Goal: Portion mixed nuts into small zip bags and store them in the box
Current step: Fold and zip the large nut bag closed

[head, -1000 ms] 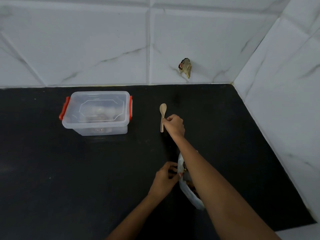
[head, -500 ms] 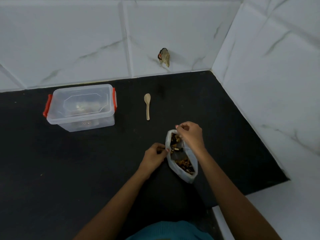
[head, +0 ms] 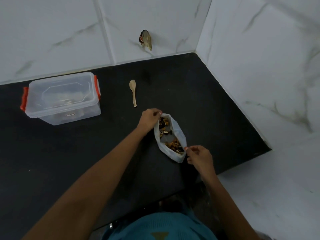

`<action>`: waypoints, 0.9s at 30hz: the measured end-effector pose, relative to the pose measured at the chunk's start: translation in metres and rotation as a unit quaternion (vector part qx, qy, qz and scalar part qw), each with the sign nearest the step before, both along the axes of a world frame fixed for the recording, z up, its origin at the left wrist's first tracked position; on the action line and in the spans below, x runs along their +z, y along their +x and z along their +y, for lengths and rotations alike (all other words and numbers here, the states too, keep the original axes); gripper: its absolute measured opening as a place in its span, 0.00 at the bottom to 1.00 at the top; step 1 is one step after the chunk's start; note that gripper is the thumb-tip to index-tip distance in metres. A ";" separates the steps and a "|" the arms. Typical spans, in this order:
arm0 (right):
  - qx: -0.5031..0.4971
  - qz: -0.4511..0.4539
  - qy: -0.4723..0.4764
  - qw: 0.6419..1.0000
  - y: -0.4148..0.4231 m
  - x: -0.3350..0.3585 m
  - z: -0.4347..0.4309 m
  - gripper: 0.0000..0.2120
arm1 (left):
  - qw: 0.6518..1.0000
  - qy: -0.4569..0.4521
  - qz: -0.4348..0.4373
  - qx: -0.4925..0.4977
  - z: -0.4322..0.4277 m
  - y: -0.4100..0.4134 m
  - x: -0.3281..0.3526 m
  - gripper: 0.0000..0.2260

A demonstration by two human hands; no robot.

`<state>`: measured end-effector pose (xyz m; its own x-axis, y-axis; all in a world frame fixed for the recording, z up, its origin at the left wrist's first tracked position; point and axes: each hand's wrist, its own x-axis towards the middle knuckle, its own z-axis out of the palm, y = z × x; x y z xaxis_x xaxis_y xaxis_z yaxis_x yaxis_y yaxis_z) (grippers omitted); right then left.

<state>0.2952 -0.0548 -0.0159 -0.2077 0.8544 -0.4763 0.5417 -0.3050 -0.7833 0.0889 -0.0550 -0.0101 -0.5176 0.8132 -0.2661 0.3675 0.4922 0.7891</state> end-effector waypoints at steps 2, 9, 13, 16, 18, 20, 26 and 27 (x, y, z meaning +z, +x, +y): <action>-0.025 0.027 -0.051 0.998 -0.001 -0.001 -0.003 0.07 | 1.000 -0.012 -0.004 -0.008 0.002 -0.003 0.001 0.12; -0.062 0.050 -0.114 0.990 -0.005 -0.003 -0.007 0.11 | 0.995 -0.062 -0.081 -0.005 0.003 -0.012 0.004 0.11; -0.044 0.025 -0.098 0.994 -0.006 0.000 -0.004 0.09 | 0.981 -0.107 -0.162 0.005 -0.003 -0.019 0.009 0.13; -0.039 0.013 -0.078 0.996 -0.006 0.006 0.003 0.08 | 0.969 -0.095 -0.229 0.024 -0.015 -0.021 0.018 0.11; -0.039 0.026 -0.075 0.996 -0.007 0.011 0.009 0.09 | 0.955 -0.082 -0.281 0.054 -0.025 -0.023 0.025 0.10; -0.024 0.044 -0.067 0.996 -0.008 0.017 0.014 0.10 | 0.941 -0.077 -0.318 0.086 -0.036 -0.024 0.030 0.11; -0.001 0.108 -0.116 0.987 -0.016 0.028 0.028 0.09 | 0.899 -0.076 -0.410 0.131 -0.082 -0.028 0.033 0.06; -0.009 0.127 -0.151 0.980 -0.018 0.030 0.030 0.08 | 0.896 -0.076 -0.414 0.141 -0.088 -0.028 0.032 0.06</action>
<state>0.2767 -0.0248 0.0141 -0.3389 0.6866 -0.6432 0.3328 -0.5520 -0.7646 0.0608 -0.1432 0.0218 -0.2697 0.6031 -0.7507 -0.4692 0.5985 0.6494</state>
